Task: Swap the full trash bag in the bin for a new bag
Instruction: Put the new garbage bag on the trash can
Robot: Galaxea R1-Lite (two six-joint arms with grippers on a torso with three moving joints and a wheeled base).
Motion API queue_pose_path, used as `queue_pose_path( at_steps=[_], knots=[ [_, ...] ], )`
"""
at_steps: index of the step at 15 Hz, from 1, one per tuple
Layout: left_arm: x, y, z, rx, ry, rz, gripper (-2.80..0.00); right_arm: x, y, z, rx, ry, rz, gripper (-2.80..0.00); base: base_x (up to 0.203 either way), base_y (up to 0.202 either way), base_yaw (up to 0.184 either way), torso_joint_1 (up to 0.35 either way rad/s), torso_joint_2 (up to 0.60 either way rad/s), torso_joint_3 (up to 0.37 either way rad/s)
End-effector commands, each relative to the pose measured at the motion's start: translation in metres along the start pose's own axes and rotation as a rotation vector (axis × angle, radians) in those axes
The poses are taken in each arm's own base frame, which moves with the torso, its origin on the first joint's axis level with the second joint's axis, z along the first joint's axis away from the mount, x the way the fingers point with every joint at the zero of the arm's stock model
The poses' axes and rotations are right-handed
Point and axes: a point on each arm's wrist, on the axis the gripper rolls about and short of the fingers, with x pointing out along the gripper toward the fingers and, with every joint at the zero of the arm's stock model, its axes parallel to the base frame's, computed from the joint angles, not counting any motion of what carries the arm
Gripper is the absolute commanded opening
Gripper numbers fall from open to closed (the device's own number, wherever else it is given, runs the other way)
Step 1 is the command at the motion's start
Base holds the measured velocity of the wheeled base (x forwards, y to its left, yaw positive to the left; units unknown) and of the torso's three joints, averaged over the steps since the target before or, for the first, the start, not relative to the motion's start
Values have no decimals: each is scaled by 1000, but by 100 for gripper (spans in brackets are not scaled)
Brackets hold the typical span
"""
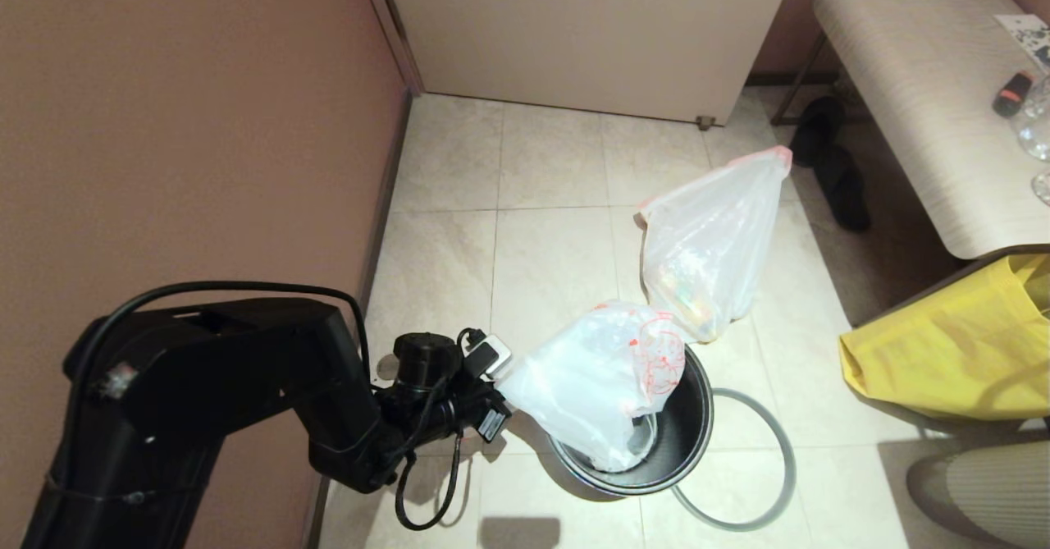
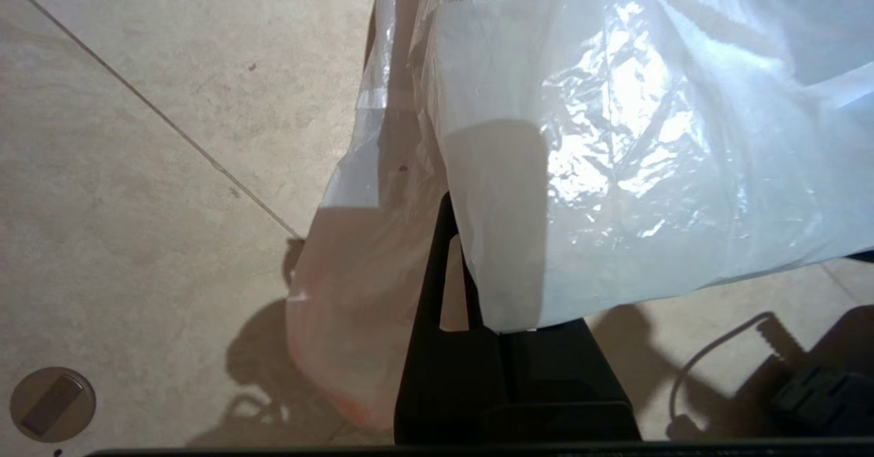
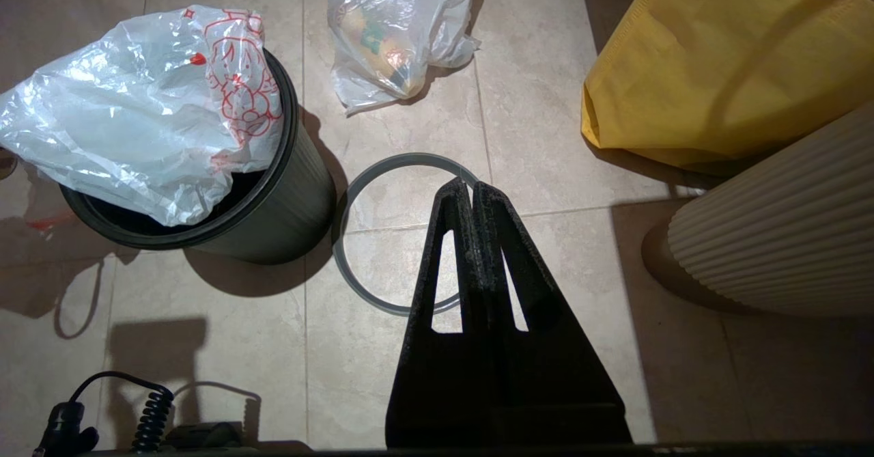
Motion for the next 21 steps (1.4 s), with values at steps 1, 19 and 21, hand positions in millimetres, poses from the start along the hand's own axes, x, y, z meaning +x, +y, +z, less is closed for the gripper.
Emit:
queue_pose_path(
  at_steps=[1, 19, 21],
  knots=[
    [-16, -2, 21, -9, -49, 9, -280, 0, 0, 0, 1, 1, 0, -280, 0, 0, 0, 0, 0, 0],
    [-71, -117, 100, 163, -76, -57, -280, 0, 0, 0, 0, 1, 0, -280, 0, 0, 0, 0, 0, 0],
    [-62, -120, 118, 149, -81, -69, -280, 0, 0, 0, 1, 1, 0, -280, 0, 0, 0, 0, 0, 0]
  ],
)
